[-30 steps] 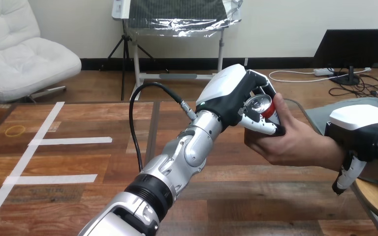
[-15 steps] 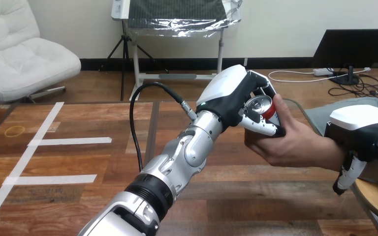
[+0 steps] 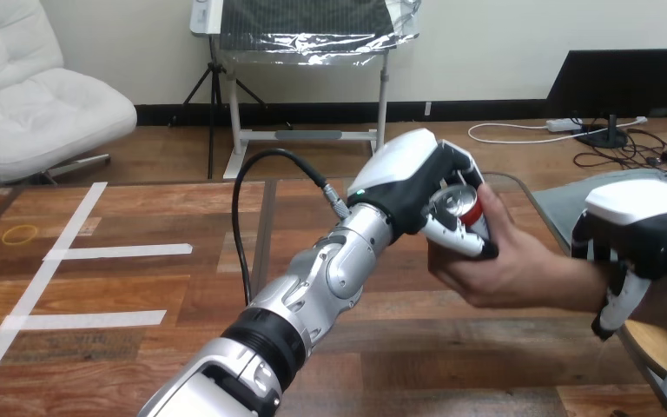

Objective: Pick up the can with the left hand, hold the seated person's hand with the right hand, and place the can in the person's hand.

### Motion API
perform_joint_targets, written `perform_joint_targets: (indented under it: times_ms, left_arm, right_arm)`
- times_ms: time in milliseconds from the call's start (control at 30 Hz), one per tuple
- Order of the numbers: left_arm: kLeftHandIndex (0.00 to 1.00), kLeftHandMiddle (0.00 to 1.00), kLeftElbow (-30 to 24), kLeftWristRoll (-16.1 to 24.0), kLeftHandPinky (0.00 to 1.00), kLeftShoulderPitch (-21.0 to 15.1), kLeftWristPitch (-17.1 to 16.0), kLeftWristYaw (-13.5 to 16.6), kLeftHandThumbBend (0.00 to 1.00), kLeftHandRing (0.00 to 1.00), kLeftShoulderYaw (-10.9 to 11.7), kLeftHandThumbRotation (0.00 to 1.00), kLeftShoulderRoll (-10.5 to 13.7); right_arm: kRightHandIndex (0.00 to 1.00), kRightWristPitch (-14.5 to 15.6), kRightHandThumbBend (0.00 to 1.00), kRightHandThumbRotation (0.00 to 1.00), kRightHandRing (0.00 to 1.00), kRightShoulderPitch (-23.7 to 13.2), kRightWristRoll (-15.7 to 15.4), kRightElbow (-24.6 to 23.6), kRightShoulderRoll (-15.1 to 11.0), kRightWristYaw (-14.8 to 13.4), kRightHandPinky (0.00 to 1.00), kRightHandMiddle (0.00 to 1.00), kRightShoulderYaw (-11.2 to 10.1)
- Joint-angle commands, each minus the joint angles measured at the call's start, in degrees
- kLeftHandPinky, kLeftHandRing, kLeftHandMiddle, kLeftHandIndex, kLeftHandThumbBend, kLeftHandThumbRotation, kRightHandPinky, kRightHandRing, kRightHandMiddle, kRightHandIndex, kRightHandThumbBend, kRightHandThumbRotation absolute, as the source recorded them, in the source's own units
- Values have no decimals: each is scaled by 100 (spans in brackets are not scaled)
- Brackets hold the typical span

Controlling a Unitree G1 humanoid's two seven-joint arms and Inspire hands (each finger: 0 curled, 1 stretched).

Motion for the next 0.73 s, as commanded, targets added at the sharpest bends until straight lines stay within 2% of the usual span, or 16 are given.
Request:
perform_joint_targets:
  times_ms: [0,233,333,433,633,700]
  left_arm:
    - [50,50,133,69,40,-832,102,-394,66,46,-110,0,-102]
    - [56,53,95,-12,46,-782,29,-692,71,50,3,0,366]
    - [58,55,31,-85,47,-748,-35,-918,71,51,83,0,609]
    - [60,56,-49,-99,47,-730,20,-1104,72,52,119,0,833]
    - [59,55,-63,-273,45,-663,-147,-1439,71,51,303,0,1259]
    - [58,55,-77,-287,44,-628,-156,-1504,71,51,343,0,1422]
  right_arm:
    - [82,127,83,6,75,-826,68,-529,-380,-17,62,81,-567]
    - [87,163,82,7,84,-679,104,-641,-461,93,72,87,-664]
    - [88,248,81,8,86,-654,92,-708,-499,261,75,89,-684]
    - [89,146,81,8,89,-571,175,-731,-585,275,79,92,-760]
    - [90,368,81,9,93,-526,327,-806,-637,567,84,96,-857]
    - [91,420,81,8,95,-474,454,-839,-648,633,87,97,-953]
